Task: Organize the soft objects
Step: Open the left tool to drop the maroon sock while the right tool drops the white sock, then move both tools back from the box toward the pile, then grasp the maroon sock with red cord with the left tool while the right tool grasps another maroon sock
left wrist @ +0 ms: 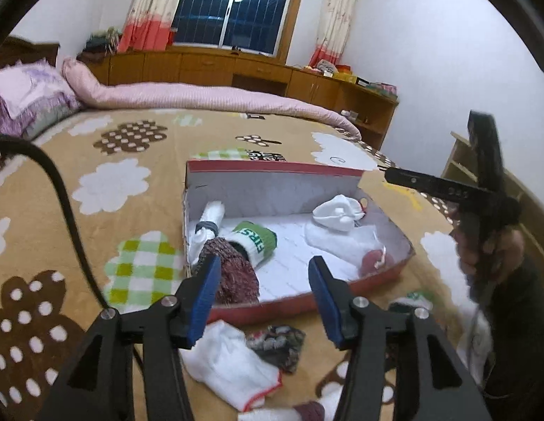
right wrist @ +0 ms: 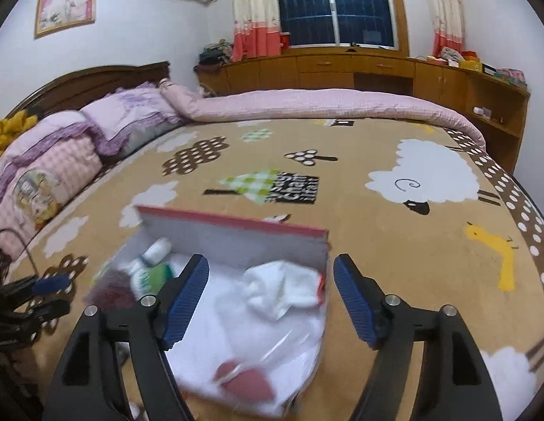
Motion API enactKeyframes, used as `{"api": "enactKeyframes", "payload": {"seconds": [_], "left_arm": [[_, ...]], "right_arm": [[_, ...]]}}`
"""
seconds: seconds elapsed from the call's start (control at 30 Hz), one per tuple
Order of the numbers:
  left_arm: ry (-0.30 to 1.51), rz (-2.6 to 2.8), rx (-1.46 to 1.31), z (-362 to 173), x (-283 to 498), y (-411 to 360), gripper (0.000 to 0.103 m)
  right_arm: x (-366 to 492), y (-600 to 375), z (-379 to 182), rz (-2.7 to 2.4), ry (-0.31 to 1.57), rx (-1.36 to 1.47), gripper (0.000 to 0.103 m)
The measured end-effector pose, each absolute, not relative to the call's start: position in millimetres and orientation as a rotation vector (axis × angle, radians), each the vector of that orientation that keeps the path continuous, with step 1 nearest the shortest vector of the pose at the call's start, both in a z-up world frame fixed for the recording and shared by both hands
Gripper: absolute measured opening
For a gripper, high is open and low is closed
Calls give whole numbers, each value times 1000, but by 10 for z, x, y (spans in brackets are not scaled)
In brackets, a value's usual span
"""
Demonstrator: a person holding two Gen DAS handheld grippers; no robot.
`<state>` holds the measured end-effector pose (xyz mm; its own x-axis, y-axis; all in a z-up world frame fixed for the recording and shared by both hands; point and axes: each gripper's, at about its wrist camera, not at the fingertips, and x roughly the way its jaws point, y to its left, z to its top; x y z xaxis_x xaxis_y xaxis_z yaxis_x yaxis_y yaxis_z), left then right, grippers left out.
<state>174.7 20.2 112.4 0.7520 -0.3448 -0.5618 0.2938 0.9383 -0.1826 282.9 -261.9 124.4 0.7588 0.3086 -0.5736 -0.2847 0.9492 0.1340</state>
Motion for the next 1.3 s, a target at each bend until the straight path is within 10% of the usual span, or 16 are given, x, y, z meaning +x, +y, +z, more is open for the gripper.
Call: {"api": "enactKeyframes", "payload": {"seconds": [0.8,1.03,1.3], "left_arm": [[562,-369,-122,663,427,60,54],[582,-361,4,688,671,-384,29],[687,-532,92,640,1054,-856,29]], "right_arm": [[974,-2938,388,159,803,238,76],[1124,-2915,253,91,859,200,80],[1105,-2884,252,76,856,157,81]]}}
